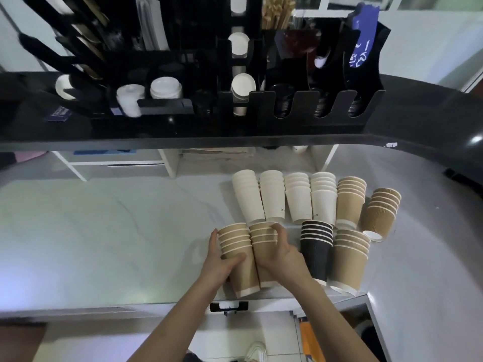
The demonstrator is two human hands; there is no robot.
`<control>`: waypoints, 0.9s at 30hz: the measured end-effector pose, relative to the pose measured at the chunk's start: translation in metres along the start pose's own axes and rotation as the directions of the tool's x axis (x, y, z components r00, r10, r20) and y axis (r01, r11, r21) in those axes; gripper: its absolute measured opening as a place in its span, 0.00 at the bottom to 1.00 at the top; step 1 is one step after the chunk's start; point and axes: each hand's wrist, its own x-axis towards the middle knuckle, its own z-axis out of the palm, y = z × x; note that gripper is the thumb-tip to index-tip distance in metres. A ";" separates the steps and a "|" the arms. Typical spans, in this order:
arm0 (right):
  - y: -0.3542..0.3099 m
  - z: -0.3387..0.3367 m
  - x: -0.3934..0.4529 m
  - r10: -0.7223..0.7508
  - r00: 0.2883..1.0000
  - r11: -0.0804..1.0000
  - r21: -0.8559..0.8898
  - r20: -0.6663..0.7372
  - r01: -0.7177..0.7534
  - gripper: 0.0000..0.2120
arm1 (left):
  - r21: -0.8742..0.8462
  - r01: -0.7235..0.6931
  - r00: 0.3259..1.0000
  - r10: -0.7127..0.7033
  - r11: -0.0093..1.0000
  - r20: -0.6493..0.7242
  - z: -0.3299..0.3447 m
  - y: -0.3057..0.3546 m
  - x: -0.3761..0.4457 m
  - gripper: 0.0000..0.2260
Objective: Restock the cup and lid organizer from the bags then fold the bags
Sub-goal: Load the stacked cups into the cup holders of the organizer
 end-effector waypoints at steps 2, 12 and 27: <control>-0.013 -0.004 -0.002 -0.046 0.999 0.997 0.070 -0.003 0.046 0.42 | -0.059 -0.030 0.999 0.029 0.998 -0.022 -0.015 0.005 -0.007 0.47; -0.096 0.019 0.010 -0.131 0.991 0.930 0.343 -0.019 0.129 0.43 | -0.172 -0.254 0.964 0.235 0.952 -0.126 -0.112 0.042 -0.030 0.47; -0.275 0.089 0.021 -0.189 0.953 0.695 0.653 -0.236 0.300 0.35 | -0.214 -0.436 0.898 0.438 0.874 -0.038 -0.302 0.135 -0.008 0.39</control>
